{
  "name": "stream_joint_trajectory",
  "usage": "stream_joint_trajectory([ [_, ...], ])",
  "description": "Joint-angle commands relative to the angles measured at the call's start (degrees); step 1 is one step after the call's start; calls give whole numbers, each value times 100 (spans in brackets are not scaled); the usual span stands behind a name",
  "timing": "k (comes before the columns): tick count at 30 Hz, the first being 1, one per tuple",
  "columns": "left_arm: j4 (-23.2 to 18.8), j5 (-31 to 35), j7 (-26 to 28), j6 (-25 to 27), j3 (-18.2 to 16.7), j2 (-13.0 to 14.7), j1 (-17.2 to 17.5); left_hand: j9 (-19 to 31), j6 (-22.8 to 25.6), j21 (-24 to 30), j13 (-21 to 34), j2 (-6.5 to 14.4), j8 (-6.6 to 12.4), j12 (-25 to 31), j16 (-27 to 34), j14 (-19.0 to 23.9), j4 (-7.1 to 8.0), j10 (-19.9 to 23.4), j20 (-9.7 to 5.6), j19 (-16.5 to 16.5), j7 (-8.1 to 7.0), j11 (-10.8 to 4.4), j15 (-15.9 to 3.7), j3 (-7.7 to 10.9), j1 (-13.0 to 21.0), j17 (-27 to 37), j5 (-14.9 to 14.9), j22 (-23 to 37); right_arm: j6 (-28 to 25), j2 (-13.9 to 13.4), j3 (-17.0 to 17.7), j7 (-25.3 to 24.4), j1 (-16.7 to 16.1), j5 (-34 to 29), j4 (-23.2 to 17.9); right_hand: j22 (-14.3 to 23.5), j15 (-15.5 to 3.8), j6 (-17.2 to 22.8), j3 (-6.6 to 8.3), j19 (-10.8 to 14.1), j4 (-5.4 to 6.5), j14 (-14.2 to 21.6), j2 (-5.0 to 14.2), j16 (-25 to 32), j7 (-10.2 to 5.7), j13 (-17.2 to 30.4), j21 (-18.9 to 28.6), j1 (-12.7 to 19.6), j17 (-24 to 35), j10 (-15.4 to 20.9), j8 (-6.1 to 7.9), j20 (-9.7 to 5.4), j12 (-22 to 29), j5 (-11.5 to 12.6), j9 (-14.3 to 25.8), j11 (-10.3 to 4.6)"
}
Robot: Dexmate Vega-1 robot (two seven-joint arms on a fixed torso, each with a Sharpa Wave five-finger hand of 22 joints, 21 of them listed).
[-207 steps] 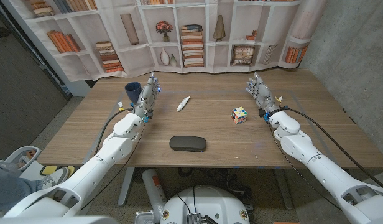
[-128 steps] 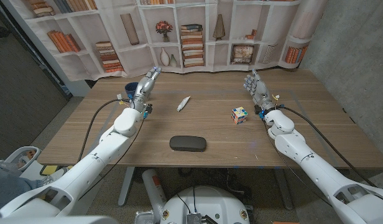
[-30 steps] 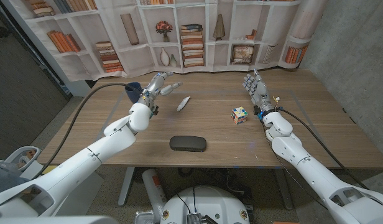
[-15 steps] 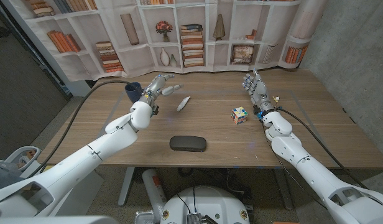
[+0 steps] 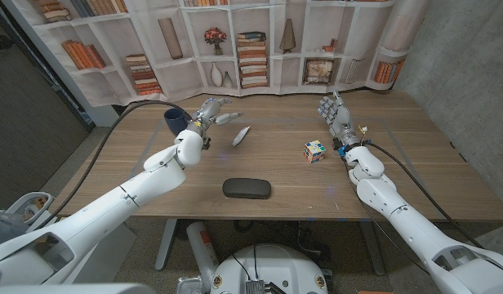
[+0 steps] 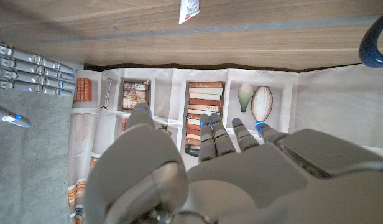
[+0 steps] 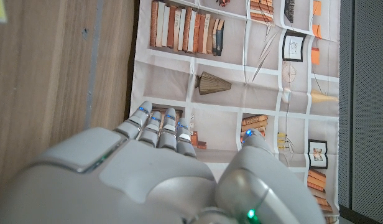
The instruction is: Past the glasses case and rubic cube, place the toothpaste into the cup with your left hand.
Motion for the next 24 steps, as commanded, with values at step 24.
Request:
stream_joint_trajectory([
  [24,-30,647,-404,1231,674,-146,-497,25,687,0,23,-288,97,44,58,306,-81,778,-25,-442,-111,-153,-92,-223,107,10,144,8,155,92,69,206,-1,181,165,26,14,85,4,45,-42,19,40,20,14,35,-72,24,31,35,52,36,25,-10,15,-1],
])
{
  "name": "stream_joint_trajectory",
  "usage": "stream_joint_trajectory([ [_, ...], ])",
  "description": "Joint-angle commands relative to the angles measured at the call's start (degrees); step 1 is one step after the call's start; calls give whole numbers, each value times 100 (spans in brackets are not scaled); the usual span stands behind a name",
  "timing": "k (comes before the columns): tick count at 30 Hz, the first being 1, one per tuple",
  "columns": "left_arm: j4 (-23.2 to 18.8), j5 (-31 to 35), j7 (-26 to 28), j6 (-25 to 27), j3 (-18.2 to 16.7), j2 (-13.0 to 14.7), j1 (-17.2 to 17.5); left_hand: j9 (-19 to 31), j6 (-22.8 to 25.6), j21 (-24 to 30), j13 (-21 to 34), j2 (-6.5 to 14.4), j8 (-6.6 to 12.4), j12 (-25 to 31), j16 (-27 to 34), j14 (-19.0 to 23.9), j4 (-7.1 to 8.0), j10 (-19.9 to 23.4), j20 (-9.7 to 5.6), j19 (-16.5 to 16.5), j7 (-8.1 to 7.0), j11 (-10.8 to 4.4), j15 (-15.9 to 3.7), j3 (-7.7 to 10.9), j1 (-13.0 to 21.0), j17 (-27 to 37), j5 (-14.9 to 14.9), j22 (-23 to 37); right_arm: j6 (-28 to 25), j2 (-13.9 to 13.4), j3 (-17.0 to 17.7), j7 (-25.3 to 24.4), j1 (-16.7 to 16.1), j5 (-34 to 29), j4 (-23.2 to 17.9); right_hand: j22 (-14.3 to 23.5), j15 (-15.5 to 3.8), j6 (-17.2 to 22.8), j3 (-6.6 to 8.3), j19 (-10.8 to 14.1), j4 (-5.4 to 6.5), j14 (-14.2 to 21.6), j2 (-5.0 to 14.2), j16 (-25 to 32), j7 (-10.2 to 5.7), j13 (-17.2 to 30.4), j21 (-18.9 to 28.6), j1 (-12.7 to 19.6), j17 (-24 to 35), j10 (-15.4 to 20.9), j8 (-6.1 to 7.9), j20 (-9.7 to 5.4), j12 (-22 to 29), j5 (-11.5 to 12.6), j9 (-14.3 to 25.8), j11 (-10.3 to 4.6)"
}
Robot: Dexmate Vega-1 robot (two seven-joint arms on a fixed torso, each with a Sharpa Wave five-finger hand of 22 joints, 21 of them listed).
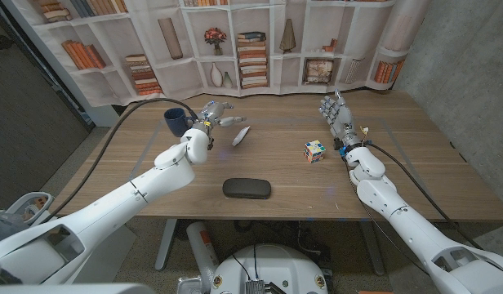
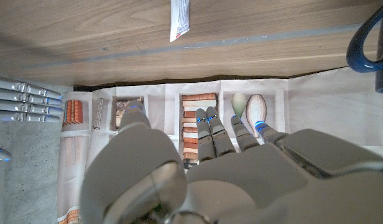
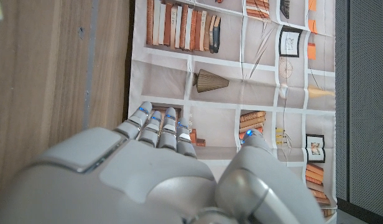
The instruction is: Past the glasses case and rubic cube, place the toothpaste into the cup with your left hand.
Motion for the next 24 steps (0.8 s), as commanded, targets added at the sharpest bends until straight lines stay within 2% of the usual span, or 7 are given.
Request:
stream_joint_trajectory([
  [1,-33,256,-109,408,235,-14,-159,25,114,-1,23,-57,32,41,24,74,-25,84,-21,-443,-18,-4,-63,-41,2,11,31,16,63,55,24,111,27,82,119,26,2,65,19,45,-28,9,40,19,-8,5,-9,24,31,35,52,34,25,-7,15,0],
  [10,207,268,-420,369,409,-36,-413,24,158,-1,22,-54,20,6,17,93,-34,102,-16,-428,-103,-45,-54,-54,38,10,53,15,82,88,7,129,31,79,145,27,-5,73,14,47,-31,14,43,19,-12,5,-28,22,32,35,51,35,22,-12,15,9],
  [24,632,301,-803,374,705,-214,-798,24,173,-9,22,-56,-1,-24,8,101,-40,118,-1,-438,-108,-61,-44,-71,64,10,72,15,69,103,13,8,-13,58,29,28,2,77,7,48,-35,12,48,16,-8,5,-58,19,32,32,47,41,18,-19,15,4],
])
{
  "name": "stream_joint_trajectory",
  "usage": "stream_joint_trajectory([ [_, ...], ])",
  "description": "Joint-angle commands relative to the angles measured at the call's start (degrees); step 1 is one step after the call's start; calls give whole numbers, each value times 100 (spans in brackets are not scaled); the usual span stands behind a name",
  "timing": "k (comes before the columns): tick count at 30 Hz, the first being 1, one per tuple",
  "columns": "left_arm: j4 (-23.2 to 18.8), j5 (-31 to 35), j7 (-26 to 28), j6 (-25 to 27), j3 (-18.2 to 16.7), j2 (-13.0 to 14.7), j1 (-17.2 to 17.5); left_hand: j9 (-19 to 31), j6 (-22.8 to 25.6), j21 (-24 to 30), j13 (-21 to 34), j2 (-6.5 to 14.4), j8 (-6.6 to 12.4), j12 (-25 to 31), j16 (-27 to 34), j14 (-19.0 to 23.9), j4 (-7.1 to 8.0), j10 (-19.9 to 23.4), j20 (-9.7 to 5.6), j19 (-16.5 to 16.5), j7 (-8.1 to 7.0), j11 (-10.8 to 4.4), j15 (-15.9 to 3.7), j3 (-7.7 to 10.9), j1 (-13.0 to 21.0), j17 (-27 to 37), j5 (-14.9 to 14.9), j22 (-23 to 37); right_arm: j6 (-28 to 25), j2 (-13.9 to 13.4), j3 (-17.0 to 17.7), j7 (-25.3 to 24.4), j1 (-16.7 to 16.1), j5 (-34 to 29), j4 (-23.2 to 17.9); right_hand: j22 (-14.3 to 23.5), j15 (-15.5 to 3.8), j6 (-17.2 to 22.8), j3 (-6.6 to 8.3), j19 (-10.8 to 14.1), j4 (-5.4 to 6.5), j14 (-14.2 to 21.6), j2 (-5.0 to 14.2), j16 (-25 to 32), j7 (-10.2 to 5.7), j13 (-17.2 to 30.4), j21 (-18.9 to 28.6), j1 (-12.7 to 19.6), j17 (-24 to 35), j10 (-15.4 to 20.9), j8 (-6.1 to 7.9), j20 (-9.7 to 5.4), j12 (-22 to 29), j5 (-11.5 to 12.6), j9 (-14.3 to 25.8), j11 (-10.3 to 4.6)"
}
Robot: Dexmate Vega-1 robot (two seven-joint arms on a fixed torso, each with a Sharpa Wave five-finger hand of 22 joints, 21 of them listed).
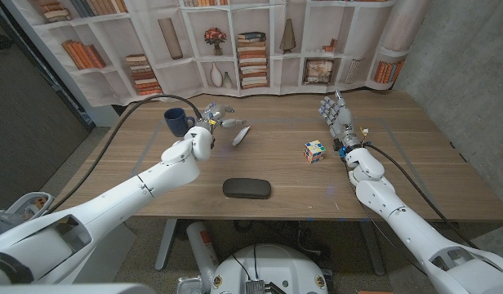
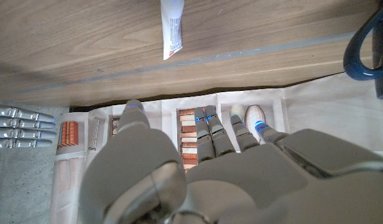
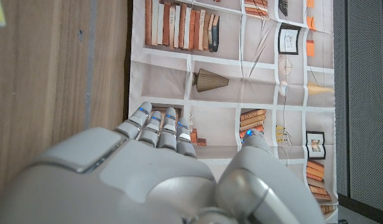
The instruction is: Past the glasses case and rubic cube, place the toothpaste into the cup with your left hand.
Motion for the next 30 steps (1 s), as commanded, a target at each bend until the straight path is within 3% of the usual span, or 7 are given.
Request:
stream_joint_trajectory([
  [1,376,77,-356,50,316,-148,-391,24,40,-10,22,-30,-2,-26,6,41,-2,29,1,-440,-24,-14,-23,-33,40,11,45,18,-11,17,0,-98,-35,-11,-90,28,-1,44,6,26,-35,14,49,16,19,7,-16,18,32,33,46,18,18,-19,15,3],
  [11,375,591,-747,674,805,-269,-742,24,107,-14,23,-37,-3,-37,2,57,-5,91,18,-441,-17,7,-20,-55,58,11,59,18,36,57,17,-52,-33,39,-16,29,-1,46,2,21,-38,14,53,14,16,7,-36,16,33,36,43,29,17,-23,15,6],
  [23,411,864,-1033,1015,1096,-333,-944,23,197,-12,23,-62,-6,-49,-4,79,-16,184,31,-426,-24,-44,7,-90,89,11,76,17,72,79,10,-27,-46,40,-9,30,0,43,-4,22,-43,20,57,14,16,7,-64,14,33,34,38,37,13,-28,16,3],
  [30,502,1109,-1207,1224,1344,-392,-1077,23,186,-17,25,-94,-36,-82,-14,71,-15,175,53,-433,17,43,62,-127,87,12,82,17,82,78,12,-62,-84,32,-60,31,5,39,-7,20,-45,22,59,14,15,7,-80,13,33,37,35,44,13,-31,16,-1],
])
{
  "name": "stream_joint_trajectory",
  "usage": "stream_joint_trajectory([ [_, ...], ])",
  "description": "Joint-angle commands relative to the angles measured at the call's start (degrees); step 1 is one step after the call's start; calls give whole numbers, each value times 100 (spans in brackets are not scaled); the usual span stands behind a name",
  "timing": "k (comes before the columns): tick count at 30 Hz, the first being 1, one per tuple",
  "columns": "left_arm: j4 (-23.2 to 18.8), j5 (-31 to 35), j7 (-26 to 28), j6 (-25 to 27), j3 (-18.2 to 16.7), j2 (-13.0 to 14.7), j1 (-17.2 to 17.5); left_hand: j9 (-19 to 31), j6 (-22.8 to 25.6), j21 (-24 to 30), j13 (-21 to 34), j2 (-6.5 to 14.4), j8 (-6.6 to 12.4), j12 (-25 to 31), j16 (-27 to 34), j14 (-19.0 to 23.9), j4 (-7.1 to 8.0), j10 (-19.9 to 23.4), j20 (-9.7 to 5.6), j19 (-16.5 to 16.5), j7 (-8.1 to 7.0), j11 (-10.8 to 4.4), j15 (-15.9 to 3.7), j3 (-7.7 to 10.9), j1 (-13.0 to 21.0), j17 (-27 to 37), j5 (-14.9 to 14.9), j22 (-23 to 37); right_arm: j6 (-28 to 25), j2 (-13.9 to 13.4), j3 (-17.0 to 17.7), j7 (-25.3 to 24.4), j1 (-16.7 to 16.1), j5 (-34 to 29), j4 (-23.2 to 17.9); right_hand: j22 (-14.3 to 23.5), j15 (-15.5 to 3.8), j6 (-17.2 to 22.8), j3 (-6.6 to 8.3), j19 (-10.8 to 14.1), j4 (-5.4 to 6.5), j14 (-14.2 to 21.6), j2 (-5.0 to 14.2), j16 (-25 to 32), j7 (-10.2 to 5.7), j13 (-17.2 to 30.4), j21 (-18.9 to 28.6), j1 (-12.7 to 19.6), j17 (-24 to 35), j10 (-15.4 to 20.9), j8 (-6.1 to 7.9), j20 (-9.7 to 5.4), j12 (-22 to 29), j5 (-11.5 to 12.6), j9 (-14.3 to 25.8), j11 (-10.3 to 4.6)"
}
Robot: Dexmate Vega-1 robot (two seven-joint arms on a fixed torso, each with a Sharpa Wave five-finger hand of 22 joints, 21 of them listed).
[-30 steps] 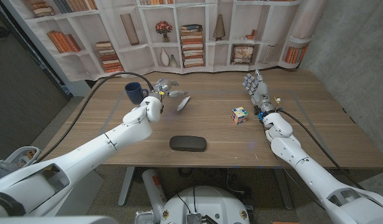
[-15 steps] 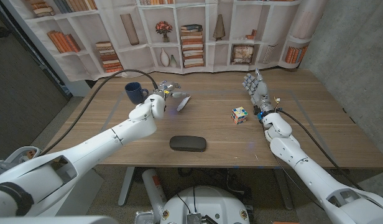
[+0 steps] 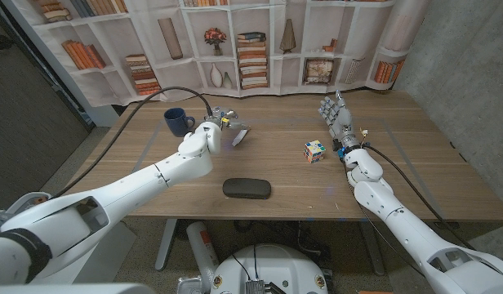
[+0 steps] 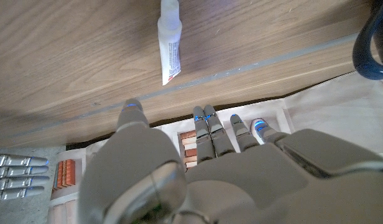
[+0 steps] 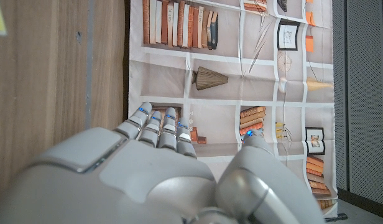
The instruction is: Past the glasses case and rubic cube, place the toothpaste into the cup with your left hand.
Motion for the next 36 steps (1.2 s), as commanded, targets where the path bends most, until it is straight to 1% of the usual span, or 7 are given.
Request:
stream_joint_trajectory([
  [1,134,395,-307,415,462,-129,-282,24,13,-17,25,-46,-20,-41,-13,48,-9,28,54,-432,45,28,37,-47,33,13,40,16,32,9,-1,-25,-50,-5,-54,31,4,41,16,2,-22,21,59,13,13,8,-39,13,33,38,35,24,13,-2,16,0],
  [12,304,438,-511,455,597,-204,-429,25,129,-14,27,-61,-11,-43,-9,84,-14,135,78,-412,37,-16,15,-81,61,13,56,15,46,14,16,-19,-70,23,-64,32,2,46,10,4,-26,23,63,12,15,8,-63,11,33,34,35,35,9,-5,16,-2],
  [18,431,401,-585,406,642,-262,-488,25,148,-16,28,-62,-17,-47,-12,88,-17,167,89,-413,44,3,21,-91,76,13,62,15,56,33,17,-14,-71,37,-36,32,4,48,7,5,-28,29,65,13,17,8,-75,10,33,37,34,35,9,-6,16,3],
  [21,522,451,-667,460,739,-317,-558,25,183,-15,28,-64,-13,-49,-12,94,-17,190,86,-410,43,40,16,-100,81,13,66,15,73,52,19,4,-66,51,-1,32,8,46,6,4,-29,28,66,13,12,8,-82,9,33,36,33,38,9,-7,16,-7],
  [26,677,645,-751,654,968,-448,-683,26,209,-15,29,-63,-16,-54,-12,103,-17,218,84,-407,45,5,10,-110,91,13,72,15,98,64,28,24,-62,64,29,33,9,48,3,7,-31,28,69,12,17,8,-93,7,33,38,33,42,8,-9,16,0],
  [33,790,646,-645,661,995,-546,-674,26,268,-8,30,-50,-13,-58,-8,128,-20,264,85,-382,54,-13,14,-117,118,13,83,16,122,89,39,55,-47,90,89,34,9,44,0,6,-34,28,72,10,19,9,-110,7,33,34,30,45,6,-11,16,-3],
  [36,894,693,-699,694,1102,-599,-729,27,289,-2,30,-44,-12,-63,-5,141,-21,272,78,-363,57,-6,14,-118,127,14,87,16,127,102,36,79,-36,99,130,34,5,50,-1,6,-35,28,74,10,16,9,-117,7,32,34,32,47,5,-12,16,-2],
])
